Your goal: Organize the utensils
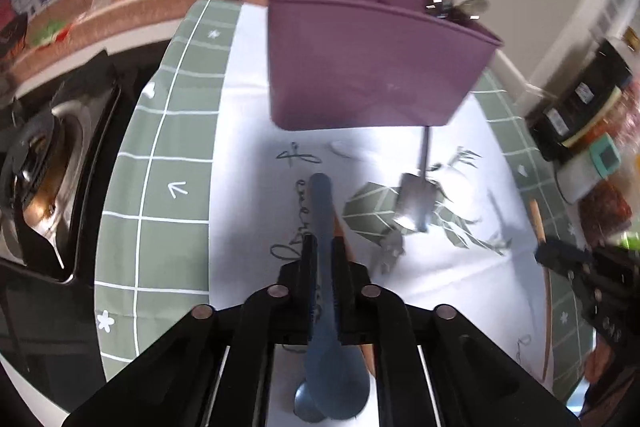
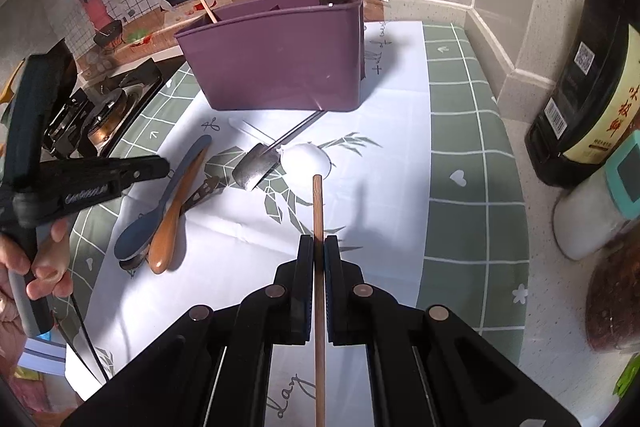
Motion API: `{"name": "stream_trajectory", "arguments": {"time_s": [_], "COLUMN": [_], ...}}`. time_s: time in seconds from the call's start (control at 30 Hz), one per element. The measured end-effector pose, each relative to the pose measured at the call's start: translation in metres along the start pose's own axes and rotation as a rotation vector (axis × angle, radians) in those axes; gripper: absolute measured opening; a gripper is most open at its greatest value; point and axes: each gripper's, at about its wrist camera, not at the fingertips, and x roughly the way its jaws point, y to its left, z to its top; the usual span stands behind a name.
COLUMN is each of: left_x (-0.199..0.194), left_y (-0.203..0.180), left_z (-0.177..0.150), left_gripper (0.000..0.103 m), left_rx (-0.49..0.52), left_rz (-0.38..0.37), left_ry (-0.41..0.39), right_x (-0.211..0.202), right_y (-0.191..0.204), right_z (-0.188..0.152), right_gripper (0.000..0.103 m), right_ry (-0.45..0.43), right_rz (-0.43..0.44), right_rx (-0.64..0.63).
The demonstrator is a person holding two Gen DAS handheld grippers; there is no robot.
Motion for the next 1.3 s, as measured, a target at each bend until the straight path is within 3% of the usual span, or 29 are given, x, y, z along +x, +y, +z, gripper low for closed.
{"name": "stream_trajectory", "arguments": {"time_s": [0.1, 0.2, 0.27, 0.3, 0.33, 0.5, 0.67, 0.83, 1.1, 1.3], "left_x": [0.014, 0.026, 0.03, 0.031, 0.032, 0.015, -0.041, -0.082, -0.12, -0.131], "left_y": [0.003, 0.001, -0.001, -0.003, -0.005, -0.008, -0.011, -0.021, -0.027, -0.025], "left_z": [0.009, 0.015, 0.017, 0.017, 0.017, 0.006, -0.013, -0.03, -0.041, -0.038], "left_gripper": [0.043, 0.044, 0.039, 0.016, 0.014, 0.013, 0.012, 0.011, 0.006, 0.006], "left_rx": [-0.05, -0.059, -0.064, -0.06, -0.057, -0.051, -0.058, -0.043, -0.02, -0.027], "left_rz": [-0.003, 0.006, 0.021, 0.021, 0.007, -0.029, -0.055, -0.051, -0.083, -0.083], "left_ry": [0.044, 0.076, 0.077, 0.071, 0.077, 0.001, -0.178, -0.297, -0.372, -0.385], "right_x": [0.003, 0.006, 0.006, 0.006, 0.006, -0.001, -0.013, -0.024, -0.045, -0.051], "right_y": [0.002, 0.002, 0.001, 0.001, 0.0, -0.002, -0.003, 0.003, 0.018, 0.018], "right_z": [-0.003, -0.006, -0.007, -0.007, -0.007, -0.007, -0.003, 0.0, 0.007, 0.01], "right_gripper": [0.004, 0.004, 0.004, 0.004, 0.004, 0.004, 0.004, 0.004, 0.004, 0.004], "right_ry": [0.011, 0.02, 0.021, 0.021, 0.021, 0.002, -0.035, -0.069, -0.124, -0.136], "right_rz": [-0.001, -0.001, 0.0, 0.0, -0.002, -0.005, -0.003, -0.006, -0.001, 0.016], "right_rx": [-0.003, 0.0, 0.006, 0.008, 0.012, 0.026, 0.038, 0.017, -0.041, -0.043]}}
